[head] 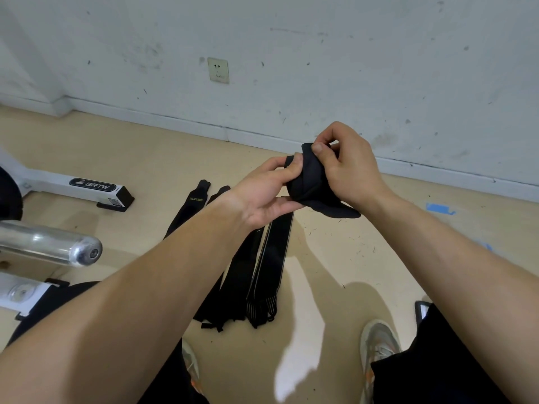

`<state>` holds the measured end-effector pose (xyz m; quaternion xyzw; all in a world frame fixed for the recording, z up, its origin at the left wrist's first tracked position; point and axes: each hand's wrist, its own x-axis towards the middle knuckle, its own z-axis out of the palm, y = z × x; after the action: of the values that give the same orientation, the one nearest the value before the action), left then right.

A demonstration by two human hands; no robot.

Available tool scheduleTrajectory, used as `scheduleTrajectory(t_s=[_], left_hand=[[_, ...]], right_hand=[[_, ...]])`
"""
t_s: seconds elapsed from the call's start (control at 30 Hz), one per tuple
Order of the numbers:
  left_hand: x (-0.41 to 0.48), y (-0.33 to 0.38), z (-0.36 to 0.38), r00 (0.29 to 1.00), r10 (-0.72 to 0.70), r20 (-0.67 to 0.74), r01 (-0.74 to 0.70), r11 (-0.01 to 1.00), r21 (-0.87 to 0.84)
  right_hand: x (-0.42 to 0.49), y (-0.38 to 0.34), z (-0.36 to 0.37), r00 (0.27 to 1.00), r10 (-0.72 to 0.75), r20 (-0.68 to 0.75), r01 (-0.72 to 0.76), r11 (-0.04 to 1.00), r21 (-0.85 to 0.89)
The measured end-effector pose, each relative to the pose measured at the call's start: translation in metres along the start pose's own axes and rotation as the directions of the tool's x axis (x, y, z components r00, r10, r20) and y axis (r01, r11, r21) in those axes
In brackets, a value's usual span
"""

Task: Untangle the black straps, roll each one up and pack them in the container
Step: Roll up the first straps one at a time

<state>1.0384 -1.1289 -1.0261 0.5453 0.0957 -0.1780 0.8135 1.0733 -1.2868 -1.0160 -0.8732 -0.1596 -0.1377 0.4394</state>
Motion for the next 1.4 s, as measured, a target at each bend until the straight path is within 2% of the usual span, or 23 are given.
scheduleTrajectory(t_s=[0.3,0.5,0.57,0.67,0.8,1.03,1.23,1.37,1.4], left_hand=[[0.001,-0.004,0.0,0.997,0.068,-0.042,-0.066,0.996,0.051],[0.004,-0.004,0.002,0.995,0.085,-0.048,-0.081,0.994,0.078],[0.005,-0.003,0.003,0.995,0.086,-0.051,-0.082,0.993,0.081],[0.006,-0.001,0.003,0.995,0.085,-0.059,-0.079,0.993,0.088],[0.008,0.001,0.003,0.99,0.112,-0.082,-0.099,0.984,0.149],[0.007,-0.007,0.003,0.979,0.164,-0.12,-0.129,0.957,0.258],[0.007,-0.011,0.0,0.978,0.138,-0.154,-0.101,0.968,0.229],[0.009,-0.01,-0.005,0.98,0.101,-0.174,-0.069,0.981,0.182],[0.009,-0.009,-0.006,0.98,0.089,-0.18,-0.06,0.985,0.163]], right_hand=[[0.001,0.002,-0.002,0.984,0.171,0.047,-0.173,0.984,0.037],[-0.001,0.008,-0.003,0.954,0.278,0.11,-0.294,0.938,0.182],[-0.001,0.011,-0.003,0.929,0.332,0.163,-0.364,0.9,0.241],[-0.002,0.014,-0.005,0.852,0.422,0.31,-0.507,0.812,0.288],[0.0,0.016,-0.001,0.878,0.374,0.297,-0.46,0.83,0.315],[-0.001,0.015,0.006,0.875,0.399,0.273,-0.474,0.82,0.322],[-0.006,0.01,0.006,0.855,0.402,0.327,-0.499,0.81,0.309],[-0.008,0.006,0.0,0.798,0.429,0.424,-0.566,0.774,0.283],[-0.008,0.004,-0.003,0.812,0.414,0.412,-0.546,0.787,0.287]])
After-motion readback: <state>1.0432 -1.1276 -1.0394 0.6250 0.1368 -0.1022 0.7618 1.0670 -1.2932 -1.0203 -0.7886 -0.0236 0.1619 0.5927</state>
